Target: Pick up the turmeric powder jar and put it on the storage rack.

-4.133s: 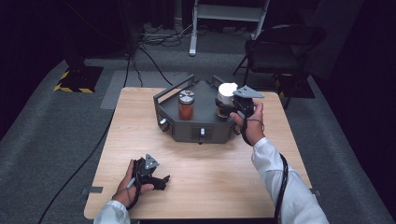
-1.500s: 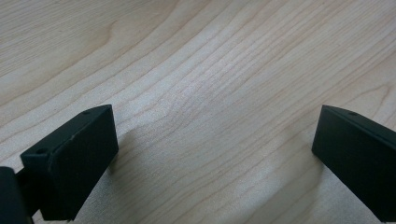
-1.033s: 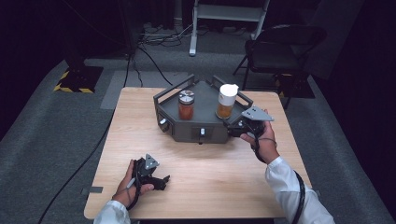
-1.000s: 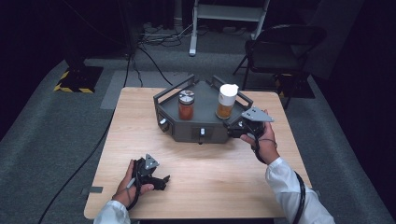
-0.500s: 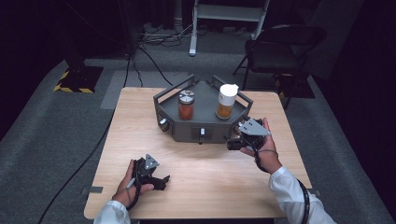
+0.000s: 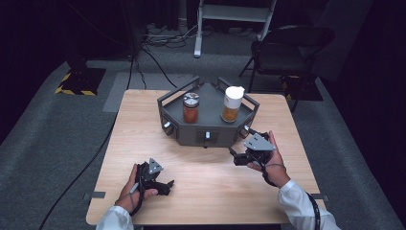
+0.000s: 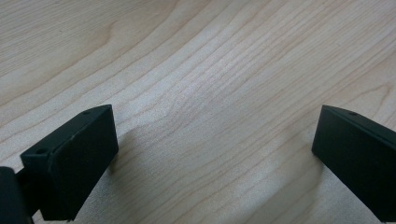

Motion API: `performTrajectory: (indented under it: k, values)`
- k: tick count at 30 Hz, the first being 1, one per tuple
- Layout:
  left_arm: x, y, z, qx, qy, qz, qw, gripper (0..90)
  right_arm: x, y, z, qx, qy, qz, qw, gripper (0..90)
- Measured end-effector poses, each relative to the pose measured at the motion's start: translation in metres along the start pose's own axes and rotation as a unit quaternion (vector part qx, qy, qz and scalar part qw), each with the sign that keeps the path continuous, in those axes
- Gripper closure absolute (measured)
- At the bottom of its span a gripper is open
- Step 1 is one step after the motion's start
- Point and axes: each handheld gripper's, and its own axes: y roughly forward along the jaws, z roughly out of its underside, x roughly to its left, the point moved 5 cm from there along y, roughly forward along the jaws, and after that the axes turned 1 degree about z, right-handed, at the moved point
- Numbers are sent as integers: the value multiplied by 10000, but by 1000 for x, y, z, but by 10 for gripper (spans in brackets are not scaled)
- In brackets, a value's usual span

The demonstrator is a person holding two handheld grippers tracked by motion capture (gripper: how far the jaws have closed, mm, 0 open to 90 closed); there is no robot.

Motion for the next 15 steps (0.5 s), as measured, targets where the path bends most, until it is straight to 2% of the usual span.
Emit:
performTrajectory:
  k: [3, 6, 11, 15]
  values:
    - [0, 0, 0, 0, 0, -1, 10000, 0, 3, -1, 5, 67, -165, 14, 9998, 13]
    - [0, 0, 0, 1, 1, 0, 10000, 0, 4, -2, 10, 135, -220, -11, 9997, 13]
    - [0, 0, 0, 2, 2, 0, 10000, 0, 4, -5, 21, 252, -242, -18, 9994, 13]
    - [0, 0, 0, 2, 0, 0, 10000, 0, 5, -7, 33, 414, -131, -57, 9990, 13]
